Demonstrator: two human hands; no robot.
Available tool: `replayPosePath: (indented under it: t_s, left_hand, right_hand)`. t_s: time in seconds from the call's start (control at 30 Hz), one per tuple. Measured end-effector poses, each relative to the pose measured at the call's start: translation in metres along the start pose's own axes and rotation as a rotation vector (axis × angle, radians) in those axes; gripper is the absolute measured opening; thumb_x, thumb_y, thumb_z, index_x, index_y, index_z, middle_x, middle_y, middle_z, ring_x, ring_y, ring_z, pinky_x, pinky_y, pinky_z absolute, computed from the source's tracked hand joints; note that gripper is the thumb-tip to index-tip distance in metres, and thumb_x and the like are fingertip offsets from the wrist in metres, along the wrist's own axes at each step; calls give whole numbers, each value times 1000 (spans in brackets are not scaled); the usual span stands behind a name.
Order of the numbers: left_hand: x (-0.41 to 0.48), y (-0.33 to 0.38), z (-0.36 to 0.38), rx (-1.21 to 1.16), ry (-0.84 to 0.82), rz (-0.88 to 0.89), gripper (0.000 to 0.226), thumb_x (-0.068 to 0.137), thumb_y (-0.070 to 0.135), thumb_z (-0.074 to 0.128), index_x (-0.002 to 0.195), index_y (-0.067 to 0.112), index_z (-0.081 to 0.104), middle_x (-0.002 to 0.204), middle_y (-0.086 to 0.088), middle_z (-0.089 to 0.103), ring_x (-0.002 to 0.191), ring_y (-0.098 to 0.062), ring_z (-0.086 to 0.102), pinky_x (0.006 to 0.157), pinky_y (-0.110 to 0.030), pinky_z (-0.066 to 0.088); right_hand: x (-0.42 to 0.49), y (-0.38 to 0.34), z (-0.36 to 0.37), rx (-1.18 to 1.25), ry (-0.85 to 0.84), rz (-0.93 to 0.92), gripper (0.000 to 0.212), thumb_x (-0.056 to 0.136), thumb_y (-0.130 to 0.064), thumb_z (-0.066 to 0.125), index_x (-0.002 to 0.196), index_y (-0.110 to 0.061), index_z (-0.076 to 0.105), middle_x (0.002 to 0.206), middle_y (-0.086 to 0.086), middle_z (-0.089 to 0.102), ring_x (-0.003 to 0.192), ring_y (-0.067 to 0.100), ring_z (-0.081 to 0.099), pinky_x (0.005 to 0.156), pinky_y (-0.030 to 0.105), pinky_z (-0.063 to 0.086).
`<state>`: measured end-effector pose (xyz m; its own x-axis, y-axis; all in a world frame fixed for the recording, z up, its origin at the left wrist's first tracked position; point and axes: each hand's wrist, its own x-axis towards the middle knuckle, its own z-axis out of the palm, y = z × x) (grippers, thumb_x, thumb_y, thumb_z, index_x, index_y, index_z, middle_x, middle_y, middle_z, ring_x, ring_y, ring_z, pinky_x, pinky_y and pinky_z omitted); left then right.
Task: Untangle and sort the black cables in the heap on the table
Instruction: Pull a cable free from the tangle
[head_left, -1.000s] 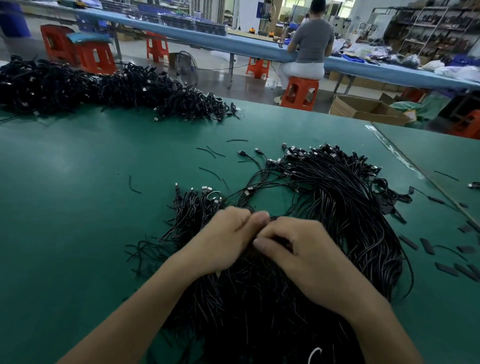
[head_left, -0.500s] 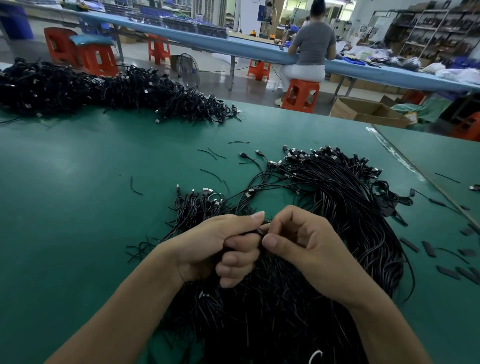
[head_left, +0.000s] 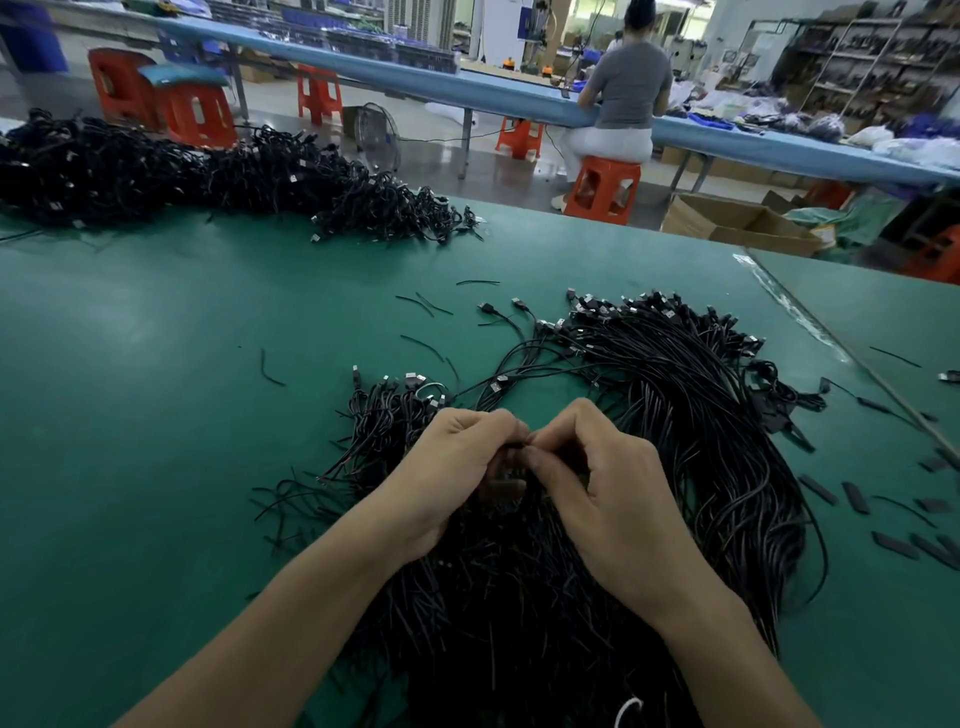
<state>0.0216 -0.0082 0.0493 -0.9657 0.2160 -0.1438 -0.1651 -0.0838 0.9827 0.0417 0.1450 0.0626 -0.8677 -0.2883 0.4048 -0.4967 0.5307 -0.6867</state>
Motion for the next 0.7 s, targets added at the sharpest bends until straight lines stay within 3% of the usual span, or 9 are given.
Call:
replayPosePath:
  t_s: [0.13, 0.2, 0.27, 0.37, 0.5, 0.6, 0.7]
  left_hand:
    - [-5, 7, 3, -286, -113, -264, 40, 94, 27, 45, 62, 11, 63, 58, -8, 57, 46, -19, 56, 46, -25, 50]
    - [-5, 7, 3, -307, -171, -305, 41, 98, 33, 42, 73, 7, 62, 62, -12, 63, 49, -24, 62, 46, -29, 52]
    - [-3, 4, 2, -240, -205, -316, 51, 101, 41, 37, 81, 1, 61, 63, -16, 63, 48, -25, 61, 42, -26, 48]
    - [1, -2, 2, -143, -187, -307, 68, 102, 53, 30, 70, 4, 66, 60, -15, 61, 42, -21, 52, 38, -22, 39]
    - [3, -10, 0, -30, -161, -271, 79, 95, 73, 27, 61, 16, 70, 61, -14, 63, 42, -19, 51, 38, -21, 36]
    - [3, -15, -2, 14, -162, -241, 76, 90, 78, 31, 54, 20, 66, 55, -6, 57, 37, -15, 42, 36, -18, 28]
    - [7, -20, -5, 50, -157, -166, 68, 91, 73, 38, 56, 20, 61, 46, 3, 40, 33, -10, 28, 37, -13, 21]
  right_hand:
    - [0, 1, 10, -11, 45, -23, 17, 93, -11, 66, 85, -23, 56, 73, -16, 60, 71, 1, 60, 58, 8, 43]
    - [0, 4, 11, -50, 55, -22, 19, 93, -14, 66, 86, -27, 55, 73, -19, 59, 71, 0, 58, 59, 6, 39]
    - [0, 7, 10, -72, 49, -18, 20, 94, -17, 64, 85, -30, 53, 69, -16, 58, 67, 3, 59, 57, 9, 40]
    - [1, 9, 9, -48, -6, -6, 19, 97, -20, 60, 85, -31, 50, 69, -11, 62, 57, 8, 62, 54, 16, 45]
    - [3, 14, 8, -124, 1, -21, 17, 97, -20, 59, 86, -30, 51, 72, -11, 61, 67, 6, 59, 56, 18, 44]
    - [6, 17, 7, -140, -7, -21, 13, 96, -19, 61, 87, -24, 54, 72, -15, 59, 72, 7, 60, 58, 22, 46]
    - [9, 19, 3, -69, -34, -35, 13, 95, -17, 64, 85, -20, 57, 69, -11, 64, 64, 5, 62, 57, 13, 44]
